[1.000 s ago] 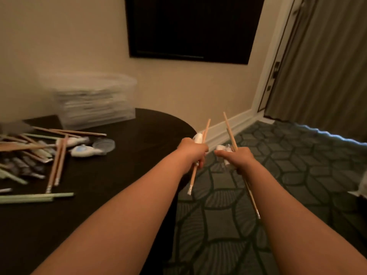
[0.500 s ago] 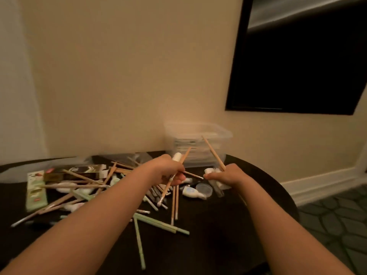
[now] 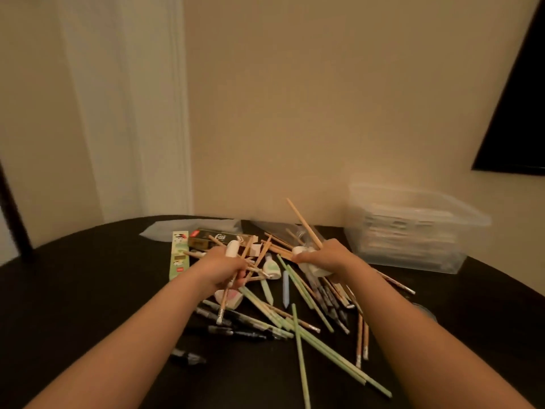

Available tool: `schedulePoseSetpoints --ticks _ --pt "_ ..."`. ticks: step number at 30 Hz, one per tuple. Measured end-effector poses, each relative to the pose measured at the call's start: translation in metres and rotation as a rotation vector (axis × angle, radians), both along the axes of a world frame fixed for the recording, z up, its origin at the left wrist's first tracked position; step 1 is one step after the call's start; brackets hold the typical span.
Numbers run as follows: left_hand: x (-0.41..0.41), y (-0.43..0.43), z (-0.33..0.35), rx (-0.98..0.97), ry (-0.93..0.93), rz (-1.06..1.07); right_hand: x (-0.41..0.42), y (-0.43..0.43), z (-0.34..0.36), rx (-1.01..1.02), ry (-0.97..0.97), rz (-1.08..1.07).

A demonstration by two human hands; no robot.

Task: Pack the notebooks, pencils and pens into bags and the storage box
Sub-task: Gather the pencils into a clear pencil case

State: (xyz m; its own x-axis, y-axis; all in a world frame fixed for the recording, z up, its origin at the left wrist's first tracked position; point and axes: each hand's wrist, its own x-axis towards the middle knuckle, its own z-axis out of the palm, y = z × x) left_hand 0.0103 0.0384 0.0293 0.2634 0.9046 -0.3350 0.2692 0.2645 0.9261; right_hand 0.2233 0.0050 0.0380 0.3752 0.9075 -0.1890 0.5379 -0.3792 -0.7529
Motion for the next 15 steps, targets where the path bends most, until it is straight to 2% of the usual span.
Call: schedulePoseSetpoints --ticks 10,15 --pt "0.003 0.003 -0.025 -0.031 -0.129 -0.038 -0.024 -0.003 -0.042 -0.071 0.048 -0.031" --pt "0.021 0.014 -0.041 0.026 -0.012 -0.118 -0.028 0.008 -0.046 -0.117 0.042 -0.006"
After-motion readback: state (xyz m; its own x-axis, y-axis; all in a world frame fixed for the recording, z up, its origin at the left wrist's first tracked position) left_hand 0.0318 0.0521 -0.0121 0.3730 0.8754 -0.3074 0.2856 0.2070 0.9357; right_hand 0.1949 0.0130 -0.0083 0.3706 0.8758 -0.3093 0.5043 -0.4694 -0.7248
